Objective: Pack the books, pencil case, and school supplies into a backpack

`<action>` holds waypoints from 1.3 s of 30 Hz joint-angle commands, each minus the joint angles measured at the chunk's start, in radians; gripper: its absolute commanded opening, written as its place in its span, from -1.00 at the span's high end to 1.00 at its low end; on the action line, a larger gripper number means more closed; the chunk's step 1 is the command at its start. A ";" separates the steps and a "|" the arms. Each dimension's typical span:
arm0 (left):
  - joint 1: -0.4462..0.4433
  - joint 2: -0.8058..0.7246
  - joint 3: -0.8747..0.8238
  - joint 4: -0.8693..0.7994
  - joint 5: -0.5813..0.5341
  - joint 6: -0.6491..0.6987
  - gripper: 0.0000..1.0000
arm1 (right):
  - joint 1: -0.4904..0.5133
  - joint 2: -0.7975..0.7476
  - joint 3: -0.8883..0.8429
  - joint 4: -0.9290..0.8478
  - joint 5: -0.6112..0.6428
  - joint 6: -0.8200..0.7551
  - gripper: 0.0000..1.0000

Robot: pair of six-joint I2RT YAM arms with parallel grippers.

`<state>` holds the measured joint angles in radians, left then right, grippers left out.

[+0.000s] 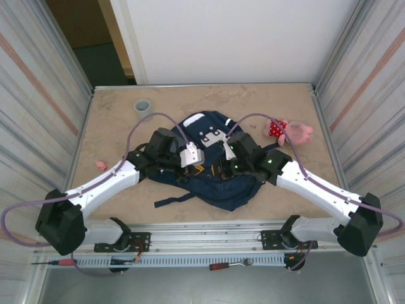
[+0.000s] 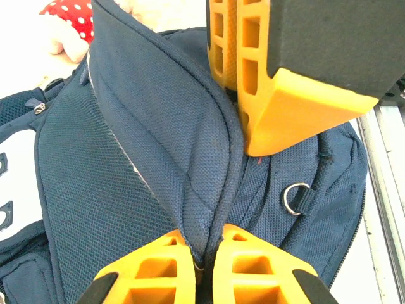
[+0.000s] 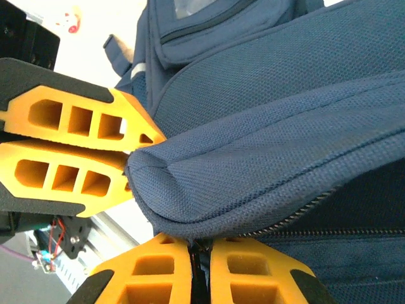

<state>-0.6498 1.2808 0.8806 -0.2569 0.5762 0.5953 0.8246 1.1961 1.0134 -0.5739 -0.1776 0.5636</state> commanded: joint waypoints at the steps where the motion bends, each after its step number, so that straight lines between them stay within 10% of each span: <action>1: 0.046 -0.024 -0.015 -0.174 -0.141 0.019 1.00 | -0.028 -0.017 0.038 -0.262 0.111 -0.043 1.00; 11: 0.033 -0.013 0.001 -0.085 -0.047 -0.105 1.00 | 0.085 0.110 0.076 -0.093 0.078 0.101 1.00; 24: 0.041 -0.037 -0.008 -0.073 -0.059 -0.112 1.00 | 0.094 0.050 -0.027 -0.122 0.143 0.142 0.53; 31: 0.044 -0.034 -0.007 -0.068 -0.066 -0.115 1.00 | 0.102 0.029 -0.042 -0.104 0.126 0.135 1.00; 39: 0.026 -0.003 0.019 -0.059 -0.071 -0.148 1.00 | 0.169 0.062 0.033 -0.029 0.116 0.124 1.00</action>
<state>-0.6365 1.2812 0.8749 -0.3367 0.5457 0.4992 0.9630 1.2335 1.0042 -0.5835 -0.0685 0.6849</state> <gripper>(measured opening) 0.076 0.041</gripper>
